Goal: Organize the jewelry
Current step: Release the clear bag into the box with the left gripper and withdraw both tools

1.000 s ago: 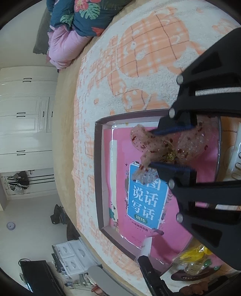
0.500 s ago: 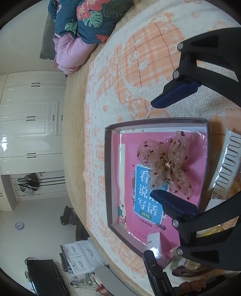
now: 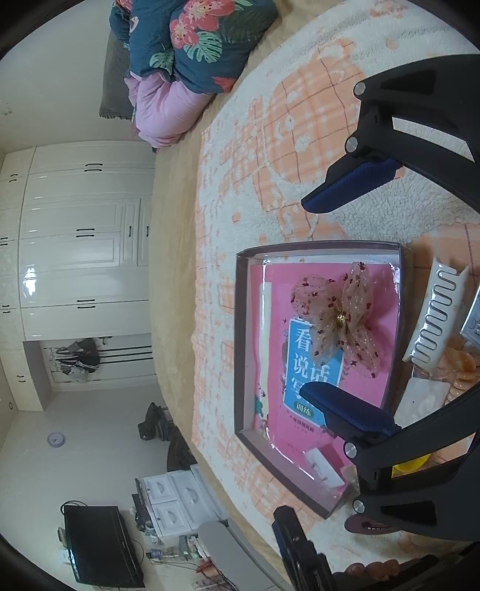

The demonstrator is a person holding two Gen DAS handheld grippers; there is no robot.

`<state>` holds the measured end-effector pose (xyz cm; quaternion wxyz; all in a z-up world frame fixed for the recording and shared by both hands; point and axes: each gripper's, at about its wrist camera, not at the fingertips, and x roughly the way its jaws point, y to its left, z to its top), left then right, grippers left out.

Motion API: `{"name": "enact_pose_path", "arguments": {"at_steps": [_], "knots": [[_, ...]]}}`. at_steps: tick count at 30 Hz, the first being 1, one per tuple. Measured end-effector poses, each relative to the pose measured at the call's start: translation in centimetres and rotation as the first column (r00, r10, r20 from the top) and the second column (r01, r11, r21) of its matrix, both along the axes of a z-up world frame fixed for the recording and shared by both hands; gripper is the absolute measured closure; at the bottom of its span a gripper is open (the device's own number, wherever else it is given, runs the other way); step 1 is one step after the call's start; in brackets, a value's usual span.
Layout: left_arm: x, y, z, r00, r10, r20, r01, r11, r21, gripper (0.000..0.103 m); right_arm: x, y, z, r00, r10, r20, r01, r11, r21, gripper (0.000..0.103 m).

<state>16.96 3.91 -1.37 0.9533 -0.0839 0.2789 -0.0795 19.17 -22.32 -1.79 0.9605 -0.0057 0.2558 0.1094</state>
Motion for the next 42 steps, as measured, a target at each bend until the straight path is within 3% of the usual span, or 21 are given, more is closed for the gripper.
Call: {"name": "enact_pose_path", "arguments": {"at_steps": [2,5,21,42], "knots": [[-0.6,0.0,0.6,1.000,0.000,0.021,0.000,1.000,-0.005,0.027,-0.5,-0.1,0.3,1.000,0.000,0.012,0.000,1.000,0.005,0.013],[-1.3,0.1,1.2,0.999,-0.002,0.039,0.002,1.000,-0.014,0.019,-1.2,-0.2,0.7,1.000,-0.001,0.026,0.000,1.000,0.011,0.011],[-4.9,0.4,1.7,0.999,-0.009,0.052,0.009,1.000,0.001,0.016,-6.0,-0.6,2.5,0.995,0.018,0.103,-0.018,1.000,0.005,0.009],[-7.7,0.1,0.8,0.999,-0.034,0.028,0.033,0.998,0.051,0.016,-9.9,-1.3,1.5,0.997,0.036,0.063,-0.035,0.999,-0.013,0.008]]}}
